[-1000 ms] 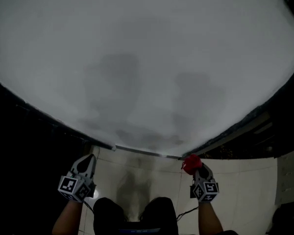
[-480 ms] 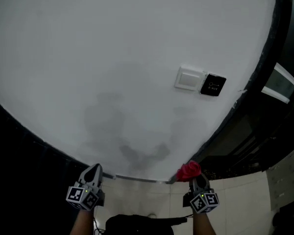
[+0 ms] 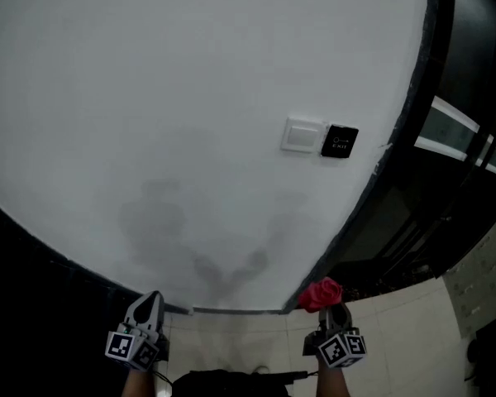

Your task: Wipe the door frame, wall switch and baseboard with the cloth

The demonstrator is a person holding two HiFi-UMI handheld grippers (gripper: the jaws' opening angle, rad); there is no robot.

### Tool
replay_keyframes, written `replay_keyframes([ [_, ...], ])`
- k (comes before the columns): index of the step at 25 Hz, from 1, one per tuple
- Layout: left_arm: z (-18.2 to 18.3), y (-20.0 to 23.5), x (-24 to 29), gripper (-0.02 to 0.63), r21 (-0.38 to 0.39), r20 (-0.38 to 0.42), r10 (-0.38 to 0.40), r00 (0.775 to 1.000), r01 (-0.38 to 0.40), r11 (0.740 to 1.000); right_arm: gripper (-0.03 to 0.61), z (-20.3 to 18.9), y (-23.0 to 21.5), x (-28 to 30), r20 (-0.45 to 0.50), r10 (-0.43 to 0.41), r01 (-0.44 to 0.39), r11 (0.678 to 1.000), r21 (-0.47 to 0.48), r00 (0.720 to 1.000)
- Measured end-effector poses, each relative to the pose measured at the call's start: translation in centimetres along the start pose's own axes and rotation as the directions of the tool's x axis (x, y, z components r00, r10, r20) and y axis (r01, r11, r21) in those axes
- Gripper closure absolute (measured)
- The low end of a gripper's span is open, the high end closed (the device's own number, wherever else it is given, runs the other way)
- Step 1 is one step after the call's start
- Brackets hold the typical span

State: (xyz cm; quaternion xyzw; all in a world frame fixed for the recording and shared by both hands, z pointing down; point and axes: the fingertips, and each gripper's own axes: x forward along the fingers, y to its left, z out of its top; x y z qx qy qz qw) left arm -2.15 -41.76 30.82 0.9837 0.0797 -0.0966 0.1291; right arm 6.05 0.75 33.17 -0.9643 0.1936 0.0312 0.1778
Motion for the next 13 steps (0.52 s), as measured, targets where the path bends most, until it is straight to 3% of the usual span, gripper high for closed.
replay_keyframes([
  [9, 0.4, 3.0, -3.3, 0.611, -0.031, 0.019, 0.046, 0.999, -0.045, 0.998, 0.528, -1.2, 1.7, -0.4, -0.007, -0.006, 0.006, 0.999, 0.031, 1.000],
  [13, 1.1, 3.6, -4.2, 0.611, -0.035, 0.050, 0.040, 0.998, -0.039, 0.999, 0.528, -0.8, 2.4, -0.2, 0.032, 0.020, -0.024, 0.991, 0.128, 0.999],
])
